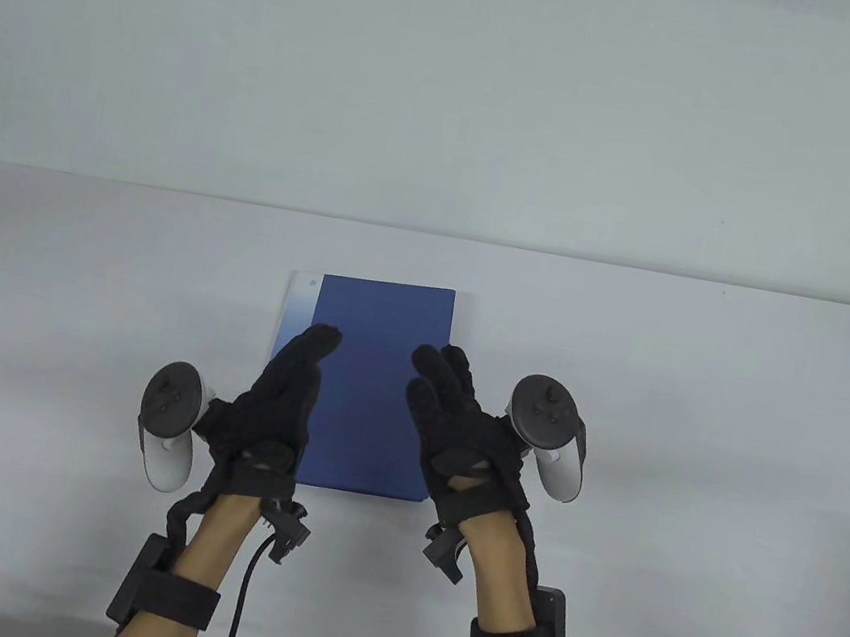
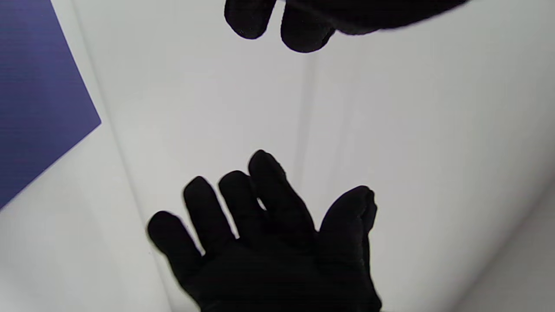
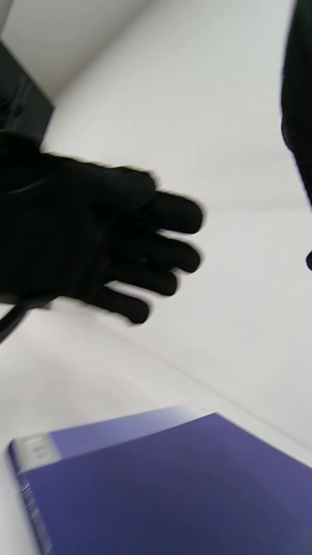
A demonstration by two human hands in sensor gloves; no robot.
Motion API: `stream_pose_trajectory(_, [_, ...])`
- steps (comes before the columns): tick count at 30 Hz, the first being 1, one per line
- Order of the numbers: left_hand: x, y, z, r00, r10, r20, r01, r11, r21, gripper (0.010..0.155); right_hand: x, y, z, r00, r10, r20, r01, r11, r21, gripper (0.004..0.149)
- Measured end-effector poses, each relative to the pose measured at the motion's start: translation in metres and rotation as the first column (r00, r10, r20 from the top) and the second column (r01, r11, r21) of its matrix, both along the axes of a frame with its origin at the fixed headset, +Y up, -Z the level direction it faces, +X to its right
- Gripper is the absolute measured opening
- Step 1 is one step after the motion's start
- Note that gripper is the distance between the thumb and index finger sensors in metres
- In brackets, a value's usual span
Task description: Insert newspapers into folder
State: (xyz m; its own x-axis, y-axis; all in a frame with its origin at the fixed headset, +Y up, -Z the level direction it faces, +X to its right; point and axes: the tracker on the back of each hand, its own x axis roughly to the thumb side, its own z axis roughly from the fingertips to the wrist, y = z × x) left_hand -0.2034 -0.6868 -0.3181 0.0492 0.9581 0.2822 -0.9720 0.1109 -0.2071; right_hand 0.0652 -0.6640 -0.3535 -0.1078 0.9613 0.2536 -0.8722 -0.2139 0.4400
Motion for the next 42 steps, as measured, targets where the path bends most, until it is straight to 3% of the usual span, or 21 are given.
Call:
stream_pose_trajectory(1, [-0.003, -0.011, 0.002, 1.000, -0.026, -0.004, 0.026, 1.000, 0.005, 0.061, -0.001, -0.013, -0.001, 0.998, -0.043, 0.035, 0.040, 0.997, 0.072, 0.085])
stream_pose_trajectory(2, [-0.005, -0.018, -0.002, 1.000, -0.020, -0.013, 0.019, 0.997, -0.073, 0.062, -0.005, -0.022, -0.002, 0.995, -0.025, 0.092, 0.020, 0.998, 0.057, 0.085])
stream_pose_trajectory(3, [-0.007, -0.020, -0.003, 0.998, 0.001, 0.063, 0.004, 0.997, -0.073, 0.063, -0.008, -0.032, -0.003, 1.000, 0.003, 0.020, -0.003, 1.000, 0.026, 0.085])
stream_pose_trajectory(5, [-0.009, -0.018, -0.004, 0.999, 0.044, 0.025, -0.042, 0.997, -0.066, 0.063, -0.015, -0.046, -0.002, 0.992, 0.106, -0.066, -0.108, 0.994, -0.018, 0.086])
stream_pose_trajectory(7, [-0.007, -0.009, -0.006, 0.996, 0.077, 0.050, -0.075, 0.997, -0.035, 0.063, -0.019, -0.053, -0.006, 0.973, 0.212, -0.091, -0.213, 0.977, 0.007, 0.086])
stream_pose_trajectory(11, [-0.004, -0.003, -0.007, 0.995, 0.081, 0.063, -0.080, 0.997, -0.013, 0.063, -0.019, -0.053, -0.010, 0.969, 0.222, -0.105, -0.220, 0.975, 0.035, 0.086])
stream_pose_trajectory(15, [-0.002, -0.011, -0.011, 0.996, 0.063, 0.064, -0.060, 0.997, -0.051, 0.063, -0.020, -0.049, -0.002, 0.977, 0.187, -0.107, -0.182, 0.982, 0.054, 0.085])
stream_pose_trajectory(30, [-0.003, -0.016, -0.007, 0.998, -0.035, 0.049, 0.037, 0.998, -0.045, 0.062, -0.017, -0.054, 0.004, 0.974, 0.177, -0.143, -0.180, 0.984, -0.008, 0.086])
stream_pose_trajectory(42, [-0.018, -0.016, -0.002, 0.999, 0.048, 0.014, -0.047, 0.997, -0.065, 0.062, -0.022, -0.055, 0.005, 0.969, 0.179, -0.172, -0.184, 0.983, -0.012, 0.090])
